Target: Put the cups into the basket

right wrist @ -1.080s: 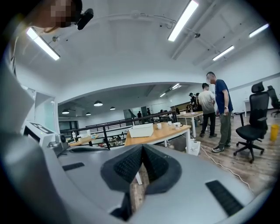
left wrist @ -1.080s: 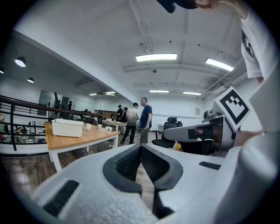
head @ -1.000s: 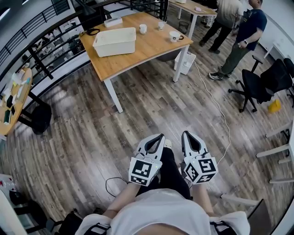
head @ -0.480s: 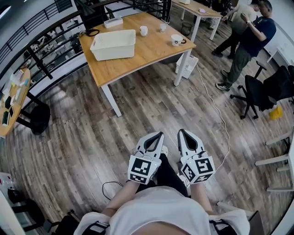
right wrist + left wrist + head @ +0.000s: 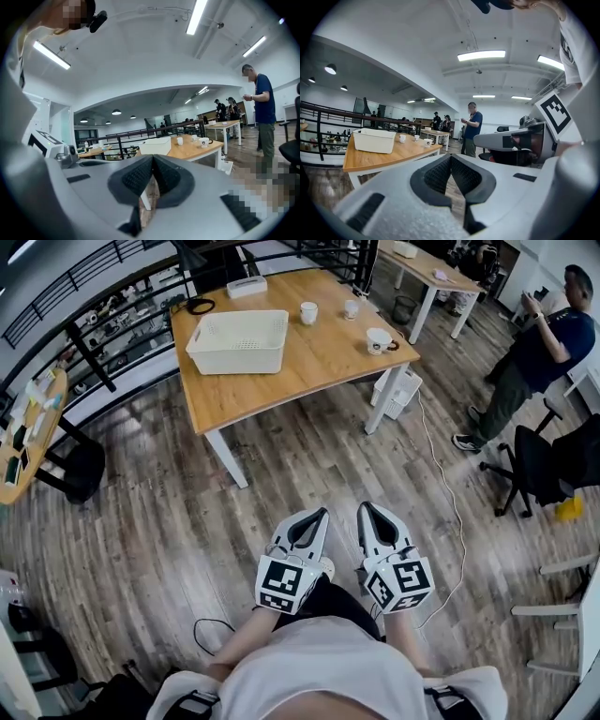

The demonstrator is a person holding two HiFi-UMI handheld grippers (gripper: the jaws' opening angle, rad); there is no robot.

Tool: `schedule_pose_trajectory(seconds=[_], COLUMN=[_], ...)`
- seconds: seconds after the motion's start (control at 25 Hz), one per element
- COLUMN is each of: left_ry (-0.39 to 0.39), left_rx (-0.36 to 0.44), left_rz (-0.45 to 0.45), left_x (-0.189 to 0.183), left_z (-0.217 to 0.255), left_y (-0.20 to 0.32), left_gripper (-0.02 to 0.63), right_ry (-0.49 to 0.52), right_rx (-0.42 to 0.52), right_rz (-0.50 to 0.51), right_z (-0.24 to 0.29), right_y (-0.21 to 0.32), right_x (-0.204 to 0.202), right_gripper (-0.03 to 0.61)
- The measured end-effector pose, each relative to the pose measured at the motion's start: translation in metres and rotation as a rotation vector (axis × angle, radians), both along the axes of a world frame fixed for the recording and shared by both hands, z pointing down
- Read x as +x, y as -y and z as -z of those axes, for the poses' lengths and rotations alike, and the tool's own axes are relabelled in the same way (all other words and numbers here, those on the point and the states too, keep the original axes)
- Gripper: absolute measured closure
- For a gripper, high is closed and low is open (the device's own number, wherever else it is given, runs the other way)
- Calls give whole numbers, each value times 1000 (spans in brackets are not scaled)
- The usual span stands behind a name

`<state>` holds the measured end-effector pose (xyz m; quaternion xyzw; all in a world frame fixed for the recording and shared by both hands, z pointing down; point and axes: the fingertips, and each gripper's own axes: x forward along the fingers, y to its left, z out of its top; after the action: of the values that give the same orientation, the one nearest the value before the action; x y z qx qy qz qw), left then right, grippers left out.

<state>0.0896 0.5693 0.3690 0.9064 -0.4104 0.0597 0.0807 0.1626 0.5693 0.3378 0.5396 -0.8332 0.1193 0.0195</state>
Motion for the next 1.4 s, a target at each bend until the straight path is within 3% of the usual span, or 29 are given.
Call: schedule_pose_trajectory(seconds=[0.52, 1.12, 1.4], left_ry=[-17, -32, -34], left_rx=[3, -30, -16], left_rz=[36, 106, 84], left_x=[58, 57, 66], left_z=[-10, -16, -9], left_y=[80, 103, 131], left_gripper=[606, 606, 606], right_ry=[7, 21, 36], right_rx=[7, -16, -18], right_rz=[57, 88, 67], right_z=[-9, -20, -19], right_y=[88, 108, 131], right_x=[50, 53, 61], right_gripper=[566, 566, 566])
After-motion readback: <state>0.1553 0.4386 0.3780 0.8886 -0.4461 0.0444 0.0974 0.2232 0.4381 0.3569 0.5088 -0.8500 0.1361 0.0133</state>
